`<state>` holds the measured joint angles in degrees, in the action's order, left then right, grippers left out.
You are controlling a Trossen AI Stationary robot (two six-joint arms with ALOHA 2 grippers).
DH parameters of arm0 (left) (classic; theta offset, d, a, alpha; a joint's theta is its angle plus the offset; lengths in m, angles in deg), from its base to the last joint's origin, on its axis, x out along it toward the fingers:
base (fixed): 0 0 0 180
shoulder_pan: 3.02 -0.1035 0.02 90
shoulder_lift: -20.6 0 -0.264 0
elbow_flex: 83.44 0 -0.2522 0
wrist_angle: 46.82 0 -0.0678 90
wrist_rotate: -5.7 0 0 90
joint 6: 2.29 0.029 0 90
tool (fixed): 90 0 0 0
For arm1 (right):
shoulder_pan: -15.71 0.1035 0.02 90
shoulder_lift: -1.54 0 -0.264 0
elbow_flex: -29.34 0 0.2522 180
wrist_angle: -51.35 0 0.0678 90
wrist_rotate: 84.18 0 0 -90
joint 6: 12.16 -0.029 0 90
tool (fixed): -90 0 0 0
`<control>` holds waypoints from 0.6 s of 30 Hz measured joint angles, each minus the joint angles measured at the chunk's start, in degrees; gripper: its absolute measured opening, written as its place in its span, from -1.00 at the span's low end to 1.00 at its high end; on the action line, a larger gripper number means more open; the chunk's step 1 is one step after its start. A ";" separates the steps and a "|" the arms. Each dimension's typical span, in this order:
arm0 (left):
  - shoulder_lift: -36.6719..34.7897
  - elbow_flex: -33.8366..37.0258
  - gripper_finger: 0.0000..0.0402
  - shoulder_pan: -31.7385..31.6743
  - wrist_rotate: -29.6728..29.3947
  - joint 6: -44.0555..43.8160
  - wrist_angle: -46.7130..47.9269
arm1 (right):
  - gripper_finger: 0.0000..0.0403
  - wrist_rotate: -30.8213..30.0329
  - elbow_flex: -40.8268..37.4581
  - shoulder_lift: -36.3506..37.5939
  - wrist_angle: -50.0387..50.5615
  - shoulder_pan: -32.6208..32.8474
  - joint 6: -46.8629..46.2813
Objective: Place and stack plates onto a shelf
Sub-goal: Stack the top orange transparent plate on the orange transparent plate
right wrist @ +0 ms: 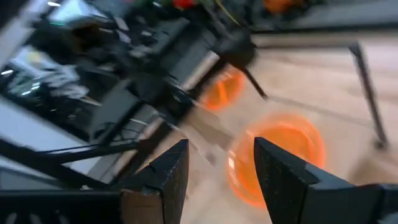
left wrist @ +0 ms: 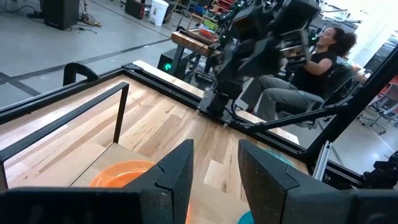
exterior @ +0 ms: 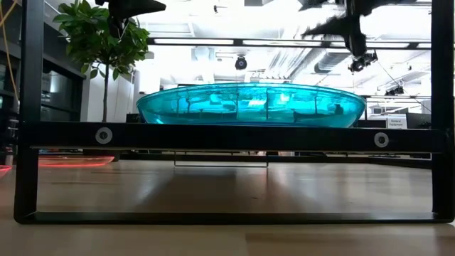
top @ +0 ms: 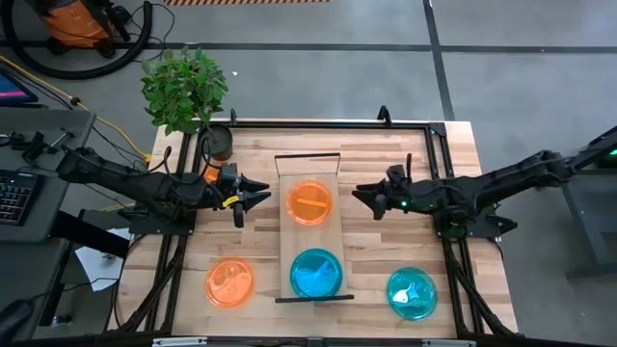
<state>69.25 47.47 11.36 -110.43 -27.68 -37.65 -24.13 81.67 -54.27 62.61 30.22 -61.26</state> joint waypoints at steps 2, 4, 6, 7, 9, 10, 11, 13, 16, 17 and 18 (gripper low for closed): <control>-0.01 0.00 -0.41 -0.01 0.00 0.00 0.02 | -0.19 -0.11 0.00 0.00 -4.21 0.86 4.00; -0.01 0.00 -0.41 -0.01 0.00 0.02 -0.01 | -0.19 -0.14 0.00 0.00 -6.86 1.36 6.85; 0.00 0.00 -0.42 0.01 -0.02 0.02 0.02 | -0.19 -0.09 0.00 0.00 -8.21 1.42 8.27; -0.01 0.00 -0.42 0.00 -0.02 0.02 0.00 | -0.19 -0.11 0.00 0.00 -8.44 1.42 8.64; 0.01 0.00 -0.41 0.01 -0.02 0.02 0.02 | -0.19 -0.11 0.00 -0.02 -8.51 1.40 8.64; 0.00 0.00 -0.41 0.00 -0.09 0.02 0.02 | -0.19 -0.11 0.00 -0.02 -8.51 1.40 8.61; 0.01 0.00 -0.42 -0.01 -0.22 0.00 -0.01 | -0.19 -0.11 0.00 -0.02 -8.51 1.40 8.61; 0.08 0.00 -0.41 -0.18 -0.35 -0.85 -0.59 | -0.19 -0.09 0.00 -0.02 -8.51 1.40 8.60; 0.76 -2.41 -0.42 -1.29 0.25 0.83 0.17 | -0.19 -0.09 0.00 -0.02 -8.51 1.40 8.59; 1.16 -4.27 -0.41 -1.61 0.26 2.64 2.10 | -0.19 -0.09 0.00 -0.02 -8.51 1.39 8.55; 1.66 -6.48 -0.41 -2.06 0.20 4.49 5.52 | -0.19 -0.09 0.00 -0.02 -8.49 1.35 8.48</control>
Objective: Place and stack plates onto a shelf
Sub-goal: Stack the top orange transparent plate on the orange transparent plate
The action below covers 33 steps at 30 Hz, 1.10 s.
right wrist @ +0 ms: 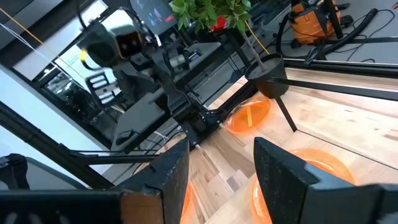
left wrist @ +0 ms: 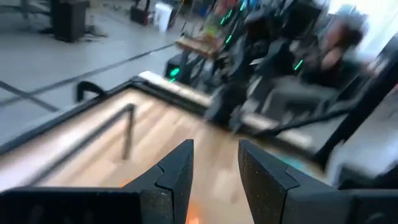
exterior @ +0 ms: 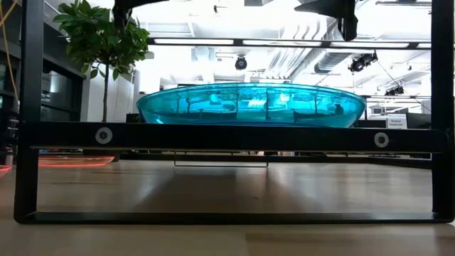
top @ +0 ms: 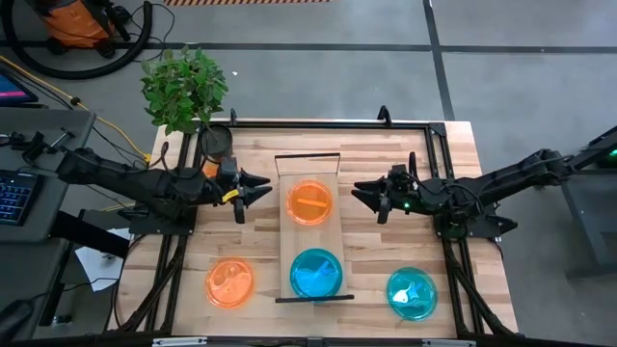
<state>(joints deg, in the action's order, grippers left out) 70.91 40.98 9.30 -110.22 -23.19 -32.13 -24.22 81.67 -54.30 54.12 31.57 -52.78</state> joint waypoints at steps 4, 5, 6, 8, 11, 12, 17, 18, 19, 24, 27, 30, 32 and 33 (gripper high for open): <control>3.53 -9.06 -0.41 -1.93 -0.85 1.19 22.39 | -0.19 0.00 0.00 -0.02 -0.01 0.00 -0.04; 4.42 -10.51 -0.41 -2.35 -1.21 -0.08 28.09 | -0.19 0.00 0.00 -0.02 0.00 0.00 -0.04; 5.12 -11.11 -0.41 -2.67 -1.45 -1.65 32.84 | -0.19 0.00 0.00 -0.02 0.02 0.00 -0.04; 6.56 -10.60 -0.41 -3.15 -1.43 -5.55 41.25 | -0.19 0.00 0.00 -0.02 0.41 0.00 -0.61; 8.71 -6.95 -0.41 -4.40 0.50 -12.38 49.61 | -0.19 0.02 0.00 -0.02 1.34 0.00 -1.62; 9.23 -5.07 -0.40 -5.06 1.86 -14.56 50.73 | -0.19 0.02 0.00 -0.02 1.68 0.00 -1.95; 12.22 3.91 -0.29 -11.43 11.82 -19.31 51.38 | -0.19 0.00 0.00 -0.04 2.02 -0.13 -1.99; 13.05 4.91 -0.26 -12.81 12.36 -18.54 51.45 | -0.19 0.00 0.00 -0.04 2.02 -0.11 -1.98; 13.92 5.57 -0.23 -14.26 12.45 -17.62 51.32 | -0.19 0.00 0.00 -0.04 2.04 -0.11 -1.97; 18.10 6.29 -0.14 -21.11 11.65 -12.34 50.95 | -0.19 0.01 0.00 -0.04 2.39 -0.11 -3.06; 20.34 6.29 -0.13 -24.13 11.32 -10.92 49.65 | -0.19 0.00 0.00 -0.04 2.46 -0.11 -3.06; 22.23 6.29 -0.13 -26.09 11.97 -10.42 48.03 | -0.19 0.00 0.00 -0.04 2.46 -0.11 -3.06; 23.13 6.29 -0.13 -26.81 12.05 -10.39 47.29 | -0.19 0.00 0.00 -0.04 2.50 -0.11 -3.08; 23.59 6.29 -0.13 -27.05 12.26 -10.45 46.53 | -0.19 0.00 0.00 -0.04 2.58 -0.11 -3.33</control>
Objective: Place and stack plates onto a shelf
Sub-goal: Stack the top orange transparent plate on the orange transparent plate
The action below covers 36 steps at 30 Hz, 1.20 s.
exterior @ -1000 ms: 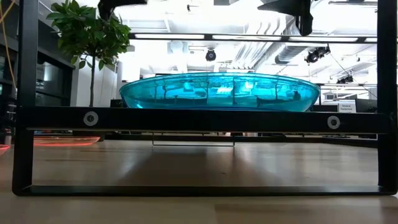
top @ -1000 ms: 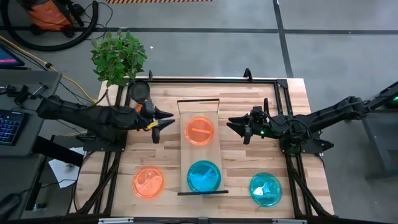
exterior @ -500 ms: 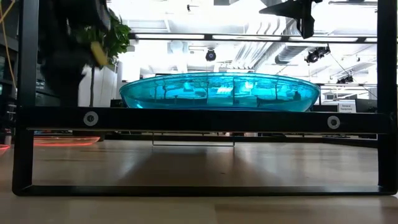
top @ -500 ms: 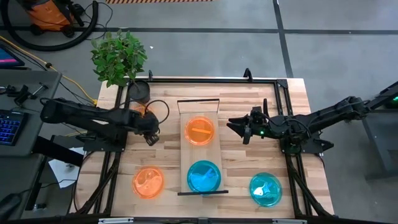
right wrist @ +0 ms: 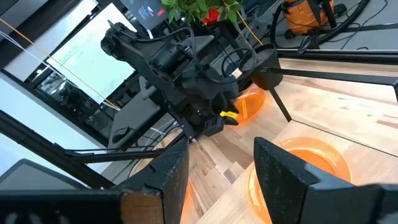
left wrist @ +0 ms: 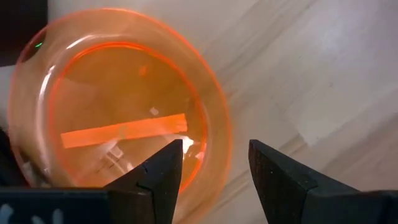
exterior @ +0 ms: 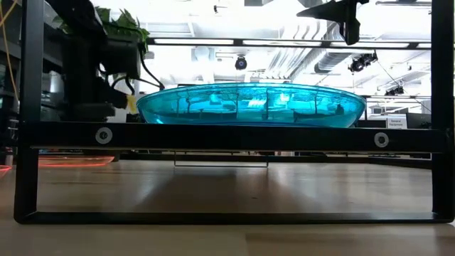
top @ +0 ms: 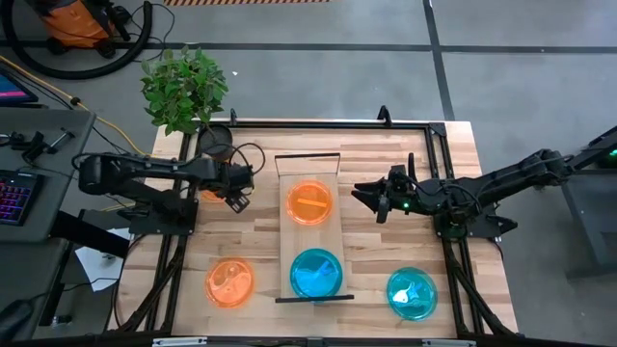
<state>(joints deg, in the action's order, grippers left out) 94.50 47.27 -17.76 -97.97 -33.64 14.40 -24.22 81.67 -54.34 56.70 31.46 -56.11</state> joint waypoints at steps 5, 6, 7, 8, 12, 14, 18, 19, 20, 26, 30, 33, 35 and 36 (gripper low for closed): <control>1.81 -0.02 -0.13 -0.27 0.98 -0.64 -2.31 | -0.19 0.00 0.00 0.00 1.03 0.00 -1.20; 2.24 -0.02 -0.13 -0.27 1.00 -1.12 -2.39 | -0.19 0.00 0.00 0.00 0.99 0.00 -1.24; 2.76 -0.02 -0.13 -0.27 0.95 -1.25 -2.40 | -0.19 0.00 0.00 0.00 1.07 0.00 -1.34; 3.34 -0.02 -0.13 -0.27 0.78 -1.31 -2.44 | -0.19 0.00 0.00 0.00 1.20 0.00 -1.73; 5.37 -0.02 -0.13 -0.27 -1.62 -1.25 -2.79 | -0.19 0.00 0.00 0.00 2.15 0.00 -2.53; 6.48 -0.02 -0.13 -0.27 -1.86 -1.59 -2.92 | -0.19 0.00 0.00 0.00 2.28 0.00 -2.53; 8.21 -0.25 -0.16 -0.25 -1.79 -2.88 -2.91 | -0.19 0.00 0.00 0.00 2.43 0.00 -2.55; 8.53 -0.31 -0.18 -0.25 -1.70 -2.91 -2.93 | -0.19 0.00 0.00 0.00 2.45 0.00 -2.53; 8.76 -0.31 -0.20 -0.23 -1.65 -2.91 -2.99 | -0.19 0.00 0.00 0.00 2.49 0.00 -2.54; 8.72 -0.24 -0.56 -0.20 -0.31 -1.04 -3.92 | -0.19 0.00 0.00 0.00 2.65 0.00 -2.53; 7.89 -0.09 -0.92 -0.20 1.76 1.31 -4.23 | -0.19 0.14 0.00 0.00 2.82 0.00 -2.53; 6.62 -0.31 -0.95 -0.22 3.27 1.42 -3.53 | -0.19 0.48 0.00 0.00 3.17 0.00 -2.53; 5.34 -1.05 -0.98 -0.09 5.10 1.40 -3.01 | -0.19 0.68 0.00 0.00 3.17 0.00 -2.53; 4.56 -1.65 -0.99 -0.02 6.12 1.42 -2.91 | -0.19 0.70 0.00 0.00 3.17 0.00 -2.53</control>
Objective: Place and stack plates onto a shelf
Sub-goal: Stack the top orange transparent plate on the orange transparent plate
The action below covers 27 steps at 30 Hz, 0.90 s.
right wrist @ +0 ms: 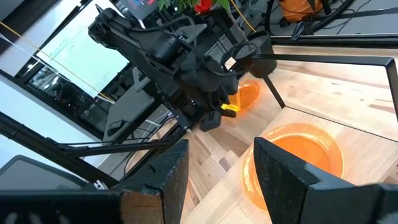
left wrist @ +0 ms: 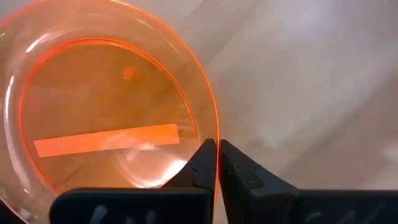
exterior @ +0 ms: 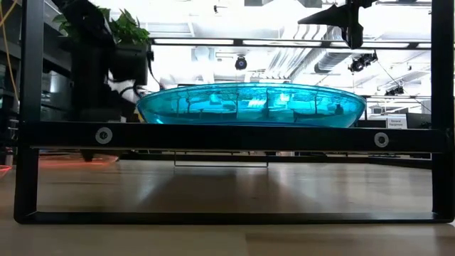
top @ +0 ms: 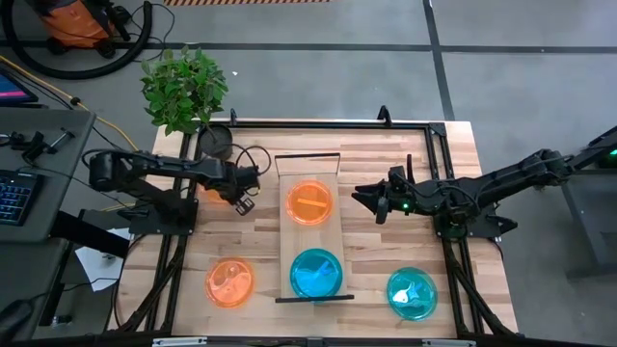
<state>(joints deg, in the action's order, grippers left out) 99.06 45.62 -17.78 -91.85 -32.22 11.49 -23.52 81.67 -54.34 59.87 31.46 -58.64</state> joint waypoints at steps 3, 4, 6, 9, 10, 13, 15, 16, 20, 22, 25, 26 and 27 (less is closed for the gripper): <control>-2.70 -2.22 -0.99 0.88 1.74 -0.34 1.19 | -0.19 0.03 0.00 0.00 0.18 0.00 0.00; -3.79 -3.24 -1.00 1.34 2.18 -0.36 1.92 | -0.19 0.04 0.00 0.00 0.32 0.00 0.00; -6.12 -5.56 -1.00 2.61 2.85 -0.42 3.38 | -0.19 0.09 0.00 0.00 0.35 0.00 0.02; -9.89 -9.46 -1.00 5.34 3.40 -0.47 7.18 | -0.19 0.30 0.00 0.00 0.35 0.00 0.37; -11.11 -10.81 -1.00 6.55 3.83 -0.73 8.13 | -0.19 0.30 0.00 0.00 0.35 0.00 0.41; -14.67 -14.63 -1.00 11.03 4.69 -2.22 11.45 | -0.19 0.28 0.00 0.00 0.36 0.00 0.44; -16.56 -16.70 -1.00 14.96 5.00 -4.14 12.82 | -0.19 0.28 0.00 0.00 0.37 0.00 0.44; -17.37 -17.63 -1.00 17.25 5.13 -4.94 12.91 | -0.19 0.28 0.00 0.00 0.37 0.00 0.44; -18.38 -20.78 -1.00 27.81 5.05 -5.37 11.09 | -0.19 0.26 0.00 0.00 0.37 0.00 0.44; -17.04 -22.51 -1.00 33.08 2.21 -3.27 9.84 | -0.19 0.24 0.00 0.00 0.37 0.00 0.44; -12.60 -25.10 -1.00 38.15 -3.19 2.97 9.37 | -0.19 0.24 0.00 0.00 0.37 0.00 0.45; -10.62 -26.23 -1.00 38.86 -4.45 5.80 9.22 | -0.19 0.24 0.00 0.00 0.37 0.00 0.45; -8.56 -27.33 -1.00 39.17 -5.23 9.08 9.10 | -0.19 0.24 0.00 0.00 0.37 0.00 0.45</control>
<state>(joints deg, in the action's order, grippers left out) 90.50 18.29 21.39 -97.08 -23.14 20.59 -23.28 81.67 -54.34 60.24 31.46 -58.18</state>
